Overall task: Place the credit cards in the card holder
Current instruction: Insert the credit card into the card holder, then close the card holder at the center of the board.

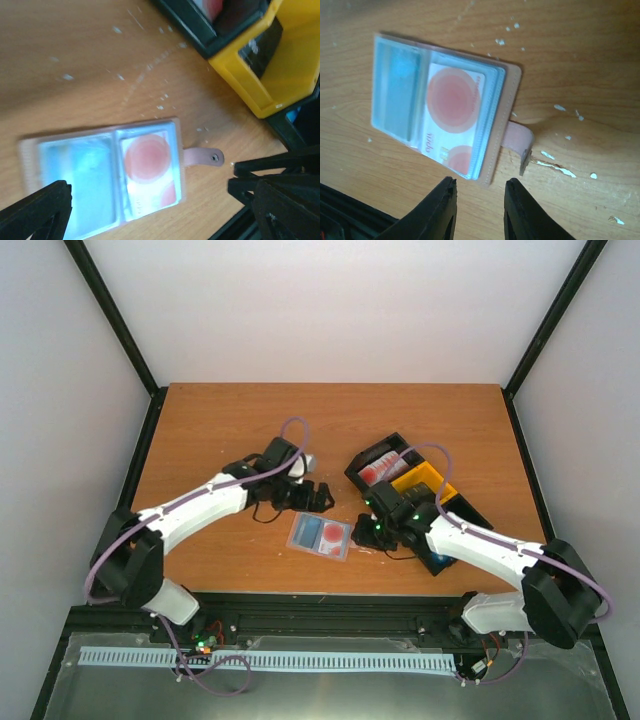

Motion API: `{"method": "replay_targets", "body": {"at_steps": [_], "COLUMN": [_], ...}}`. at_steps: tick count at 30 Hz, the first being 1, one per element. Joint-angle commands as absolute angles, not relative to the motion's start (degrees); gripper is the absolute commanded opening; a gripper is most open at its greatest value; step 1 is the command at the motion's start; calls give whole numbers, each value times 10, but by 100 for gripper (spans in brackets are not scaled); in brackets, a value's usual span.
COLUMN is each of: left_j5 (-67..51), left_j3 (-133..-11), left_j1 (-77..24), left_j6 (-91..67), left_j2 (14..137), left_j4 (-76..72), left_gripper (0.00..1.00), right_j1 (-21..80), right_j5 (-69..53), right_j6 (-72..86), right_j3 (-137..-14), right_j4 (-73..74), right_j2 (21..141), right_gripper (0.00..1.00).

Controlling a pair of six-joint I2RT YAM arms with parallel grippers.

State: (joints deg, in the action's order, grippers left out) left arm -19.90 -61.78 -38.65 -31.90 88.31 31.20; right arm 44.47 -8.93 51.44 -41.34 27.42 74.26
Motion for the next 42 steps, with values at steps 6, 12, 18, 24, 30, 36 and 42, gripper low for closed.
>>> {"method": "replay_targets", "body": {"at_steps": [6,12,18,24,30,36,42], "left_j5": [-83,-77,-98,-132,-167,-222,-327], "left_j3": [-586,-504,-445,-429,-399,-385,-368], "left_j1": [-326,-272,-196,-157,-138,-134,-134], "left_j6": [-294,-319,-348,-354,-362,-351,-345], "left_j2": [767,690,625,587,613,665,735], "left_j4": [369,359,364,334,310,293,238], "left_gripper": [100,100,100,100,100,100,100], "right_j1": [448,447,446,437,389,385,386], "right_j5": [-20,12,89,128,122,62,-32], "right_j6": [524,532,502,428,363,373,411], "right_j3": [-462,-466,-509,-582,-663,-646,-581], "right_j4": [331,354,436,476,498,492,447], "right_j2": [707,688,664,639,655,682,717], "right_gripper": [31,41,54,59,61,62,61]}}
